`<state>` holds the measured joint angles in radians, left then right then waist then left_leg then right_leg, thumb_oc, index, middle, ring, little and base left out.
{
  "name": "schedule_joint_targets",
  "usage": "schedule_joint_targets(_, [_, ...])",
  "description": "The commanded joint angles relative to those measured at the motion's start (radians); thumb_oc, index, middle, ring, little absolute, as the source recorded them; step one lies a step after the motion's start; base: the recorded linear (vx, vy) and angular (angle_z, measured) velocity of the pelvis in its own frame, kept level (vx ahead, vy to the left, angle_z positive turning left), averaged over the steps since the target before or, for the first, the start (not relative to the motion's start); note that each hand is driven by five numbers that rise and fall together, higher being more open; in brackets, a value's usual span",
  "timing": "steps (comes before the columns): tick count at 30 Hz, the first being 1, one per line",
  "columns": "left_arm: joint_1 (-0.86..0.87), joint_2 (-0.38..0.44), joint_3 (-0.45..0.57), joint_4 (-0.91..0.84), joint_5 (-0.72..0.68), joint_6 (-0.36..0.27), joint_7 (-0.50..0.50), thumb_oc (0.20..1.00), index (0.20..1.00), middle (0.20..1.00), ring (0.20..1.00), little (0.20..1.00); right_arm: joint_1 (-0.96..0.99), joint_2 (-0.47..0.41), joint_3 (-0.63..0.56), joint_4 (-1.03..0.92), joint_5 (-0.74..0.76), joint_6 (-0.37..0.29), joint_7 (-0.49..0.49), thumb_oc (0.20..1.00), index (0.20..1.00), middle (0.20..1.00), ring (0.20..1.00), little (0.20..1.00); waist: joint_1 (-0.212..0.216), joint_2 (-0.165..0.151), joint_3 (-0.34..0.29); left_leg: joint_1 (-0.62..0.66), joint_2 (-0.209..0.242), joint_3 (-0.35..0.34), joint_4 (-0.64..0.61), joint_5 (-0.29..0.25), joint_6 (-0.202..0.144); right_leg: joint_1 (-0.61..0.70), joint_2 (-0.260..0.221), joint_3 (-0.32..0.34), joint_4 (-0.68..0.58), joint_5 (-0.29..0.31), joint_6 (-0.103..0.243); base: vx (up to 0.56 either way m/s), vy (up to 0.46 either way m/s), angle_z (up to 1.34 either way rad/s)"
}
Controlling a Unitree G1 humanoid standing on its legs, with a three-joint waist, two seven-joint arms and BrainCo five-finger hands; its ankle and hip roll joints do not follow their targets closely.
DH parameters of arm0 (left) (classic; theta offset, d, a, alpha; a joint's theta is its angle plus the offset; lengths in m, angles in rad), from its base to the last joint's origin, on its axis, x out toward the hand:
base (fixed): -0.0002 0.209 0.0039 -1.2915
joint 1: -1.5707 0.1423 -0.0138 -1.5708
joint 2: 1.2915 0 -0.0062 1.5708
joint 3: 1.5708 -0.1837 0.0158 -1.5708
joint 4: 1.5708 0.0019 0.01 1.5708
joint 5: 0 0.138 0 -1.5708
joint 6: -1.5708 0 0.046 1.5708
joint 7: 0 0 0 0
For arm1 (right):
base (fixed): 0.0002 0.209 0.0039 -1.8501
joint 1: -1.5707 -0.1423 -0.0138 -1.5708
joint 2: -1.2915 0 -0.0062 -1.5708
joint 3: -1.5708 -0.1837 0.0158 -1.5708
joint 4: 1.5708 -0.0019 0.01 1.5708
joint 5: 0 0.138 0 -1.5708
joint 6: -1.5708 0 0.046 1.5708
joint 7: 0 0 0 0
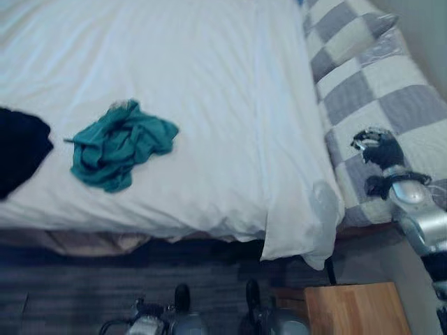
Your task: Tidy up the quilt and then pick up the clothes from the bed and put them into the laundry hamper.
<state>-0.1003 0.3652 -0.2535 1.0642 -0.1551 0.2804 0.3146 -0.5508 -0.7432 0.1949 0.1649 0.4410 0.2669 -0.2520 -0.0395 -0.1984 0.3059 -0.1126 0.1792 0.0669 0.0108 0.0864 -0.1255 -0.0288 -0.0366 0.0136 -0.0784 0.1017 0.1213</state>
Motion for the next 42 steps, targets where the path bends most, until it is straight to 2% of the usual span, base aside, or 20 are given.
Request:
schedule_joint_targets(1, [-0.052,0.080,-0.022,0.034,-0.038,0.032,0.035,1.000,1.000,1.000,1.000,1.000,-0.164,-0.020,0.027,0.147,-0.029,0.015,-0.080,0.200,0.200,0.200,0.200,0.200,0.077,-0.048,0.068,-0.102,0.017,-0.067,0.133,-0.108,0.027,-0.049,-0.057,0.021,0.021,0.003,0.076,-0.04,-0.174,0.33])
schedule_joint_targets(2, [-0.059,0.085,-0.025,0.036,-0.043,0.036,0.036,1.000,1.000,1.000,1.000,1.000,-0.188,-0.021,0.040,0.181,-0.025,0.024,-0.077,0.200,0.200,0.200,0.200,0.200,0.082,-0.050,0.073,-0.111,0.016,-0.072,0.135,-0.107,0.028,-0.053,-0.055,0.018,0.020,0.003,0.076,-0.11,-0.244,0.37])
schedule_joint_targets(3, [-0.084,0.098,-0.045,0.056,-0.056,0.016,0.041,1.000,1.000,1.000,1.000,1.000,-0.300,-0.020,0.102,0.349,-0.013,0.018,-0.091,0.200,0.200,0.200,0.200,0.200,0.112,-0.055,0.097,-0.156,0.007,-0.094,0.137,-0.102,0.029,-0.075,-0.049,0.008,0.016,0.003,0.074,-0.10,-0.138,0.24])
schedule_joint_targets(4, [-0.087,0.099,-0.046,0.059,-0.056,0.013,0.040,1.000,1.000,1.000,1.000,1.000,-0.314,-0.020,0.110,0.367,-0.012,0.024,-0.091,0.200,0.200,0.200,0.200,0.200,0.113,-0.054,0.099,-0.163,0.006,-0.097,0.139,-0.102,0.029,-0.079,-0.048,0.006,0.016,0.002,0.073,-0.18,-0.137,0.29])
schedule_joint_targets(5, [-0.096,0.105,-0.059,0.070,-0.058,-0.016,0.032,1.000,1.000,1.000,1.000,1.000,-0.378,-0.008,0.157,0.510,-0.004,0.023,-0.085,0.200,0.200,0.200,0.200,0.200,0.136,-0.048,0.118,-0.194,-0.004,-0.113,0.133,-0.094,0.030,-0.098,-0.046,-0.004,0.011,0.002,0.070,-0.12,-0.035,0.19])
schedule_joint_targets(7, [-0.097,0.103,-0.066,0.079,-0.058,-0.041,0.021,1.000,1.000,1.000,1.000,1.000,-0.411,0.006,0.186,0.602,-0.023,0.028,-0.081,0.200,0.200,0.200,0.200,0.200,0.151,-0.038,0.132,-0.214,-0.013,-0.126,0.124,-0.086,0.031,-0.111,-0.045,-0.013,0.007,0.001,0.065,-0.14,0.011,0.23])
schedule_joint_targets(8, [-0.095,0.101,-0.068,0.079,-0.057,-0.053,0.016,1.000,1.000,1.000,1.000,1.000,-0.414,0.012,0.196,0.636,-0.029,0.012,-0.080,0.200,0.200,0.200,0.200,0.200,0.156,-0.032,0.137,-0.218,-0.016,-0.130,0.117,-0.082,0.031,-0.115,-0.046,-0.017,0.006,0.001,0.064,-0.15,0.094,0.22])
schedule_joint_targets(10, [-0.076,0.077,-0.084,0.084,-0.056,-0.126,0.009,1.000,1.000,1.000,1.000,1.000,-0.386,0.041,0.215,0.730,-0.054,0.003,-0.042,0.200,0.200,0.200,0.200,0.200,0.168,0.004,0.158,-0.225,-0.033,-0.139,0.082,-0.063,0.032,-0.134,-0.054,-0.031,0.009,-0.001,0.057,-0.13,0.154,0.18])
schedule_joint_targets(13, [-0.063,0.061,-0.090,0.071,-0.058,-0.167,0.013,1.000,1.000,1.000,1.000,1.000,-0.296,0.072,0.202,0.720,-0.044,-0.002,-0.029,0.200,0.200,0.200,0.200,0.200,0.160,0.024,0.163,-0.221,-0.045,-0.136,0.065,-0.057,0.036,-0.149,-0.064,-0.034,0.023,-0.004,0.051,-0.08,0.136,0.13])
schedule_joint_targets(16, [-0.059,0.046,-0.086,0.046,-0.060,-0.179,0.022,1.000,1.000,1.000,1.000,1.000,-0.092,0.121,0.164,0.634,0.000,-0.032,-0.046,0.200,0.200,0.200,0.200,0.200,0.127,0.028,0.155,-0.204,-0.052,-0.119,0.062,-0.059,0.043,-0.153,-0.066,-0.023,0.036,-0.005,0.045,-0.02,0.119,0.05])
schedule_joint_targets(19, [-0.051,0.029,-0.073,0.018,-0.066,-0.174,0.042,1.000,1.000,1.000,1.000,1.000,0.141,0.194,0.115,0.522,0.021,-0.069,-0.082,0.200,0.200,0.200,0.200,0.200,0.080,0.018,0.137,-0.179,-0.053,-0.095,0.060,-0.066,0.049,-0.147,-0.061,0.000,0.038,-0.002,0.042,-0.02,0.060,-0.11])
schedule_joint_targets(20, [-0.046,0.017,-0.056,0.006,-0.068,-0.172,0.053,1.000,1.000,1.000,1.000,1.000,0.298,0.249,0.093,0.466,-0.023,-0.099,-0.092,0.200,0.200,0.200,0.200,0.200,0.045,0.011,0.118,-0.154,-0.052,-0.073,0.059,-0.072,0.055,-0.136,-0.056,0.019,0.037,0.001,0.040,-0.03,0.066,-0.18])
schedule_joint_targets(25, [-0.030,-0.014,-0.026,-0.007,-0.042,-0.166,0.050,1.000,1.000,1.000,1.000,1.000,0.521,0.361,0.069,0.486,-0.085,-0.160,-0.100,0.200,0.200,0.200,0.200,0.200,-0.020,0.014,0.066,-0.091,-0.051,-0.024,0.069,-0.085,0.064,-0.104,-0.056,0.052,0.041,0.009,0.042,-0.02,0.096,-0.32])
schedule_joint_targets(30, [-0.012,-0.058,-0.038,0.049,-0.041,-0.213,0.023,1.000,1.000,1.000,1.000,1.000,0.598,0.434,0.036,0.690,-0.125,-0.249,-0.068,0.200,0.200,0.200,0.200,0.200,-0.057,0.063,-0.002,0.008,-0.060,0.022,0.034,-0.088,0.069,-0.051,-0.074,0.065,0.027,0.013,0.052,0.00,0.156,-0.29])
schedule_joint_targets(33, [-0.004,-0.087,-0.045,0.078,-0.055,-0.247,0.012,1.000,1.000,1.000,1.000,1.000,0.589,0.459,0.037,0.801,-0.168,-0.220,-0.051,0.219,0.219,0.219,0.219,0.219,-0.059,0.098,-0.032,0.056,-0.068,0.037,0.008,-0.088,0.070,-0.023,-0.086,0.059,0.017,0.009,0.053,0.02,0.198,-0.32])
schedule_joint_targets(34, [-0.001,-0.101,-0.046,0.089,-0.061,-0.257,0.008,1.000,1.000,1.000,1.000,1.000,0.583,0.472,0.041,0.869,-0.202,-0.199,-0.064,0.639,0.639,0.639,0.639,0.639,-0.056,0.113,-0.045,0.076,-0.071,0.043,-0.005,-0.087,0.071,-0.011,-0.091,0.053,0.013,0.007,0.052,0.03,0.131,-0.09])
schedule_joint_targets(35, [0.000,-0.103,-0.047,0.091,-0.062,-0.258,0.007,1.000,1.000,1.000,1.000,1.000,0.581,0.474,0.042,0.880,-0.206,-0.194,-0.067,0.639,0.639,0.639,0.639,0.639,-0.056,0.116,-0.045,0.081,-0.072,0.044,-0.008,-0.087,0.071,-0.007,-0.092,0.052,0.012,0.006,0.052,0.01,0.162,-0.03])
schedule_joint_targets(36, [-0.001,-0.119,-0.048,0.107,-0.066,-0.272,0.004,1.000,1.000,1.000,1.000,1.000,0.572,0.487,0.044,0.967,-0.221,-0.137,-0.075,1.000,1.000,1.000,1.000,1.000,-0.050,0.133,-0.060,0.102,-0.075,0.048,-0.029,-0.084,0.071,0.008,-0.097,0.040,0.009,0.000,0.051,0.01,0.139,-0.01])
schedule_joint_targets(38, [-0.003,-0.135,-0.054,0.118,-0.082,-0.273,-0.004,1.000,1.000,1.000,1.000,1.000,0.570,0.505,0.030,1.040,-0.199,-0.093,-0.092,1.000,1.000,1.000,1.000,1.000,-0.048,0.155,-0.078,0.130,-0.073,0.053,-0.060,-0.073,0.066,0.027,-0.100,0.020,0.013,-0.013,0.048,0.03,0.138,0.06])
schedule_joint_targets(42, [0.001,-0.150,-0.049,0.131,-0.093,-0.282,-0.016,1.000,1.000,1.000,1.000,1.000,0.568,0.523,-0.002,1.063,-0.160,-0.080,-0.087,1.000,1.000,1.000,1.000,1.000,-0.057,0.177,-0.097,0.162,-0.064,0.047,-0.082,-0.068,0.059,0.052,-0.098,0.004,0.040,-0.045,0.042,0.08,0.043,0.16])
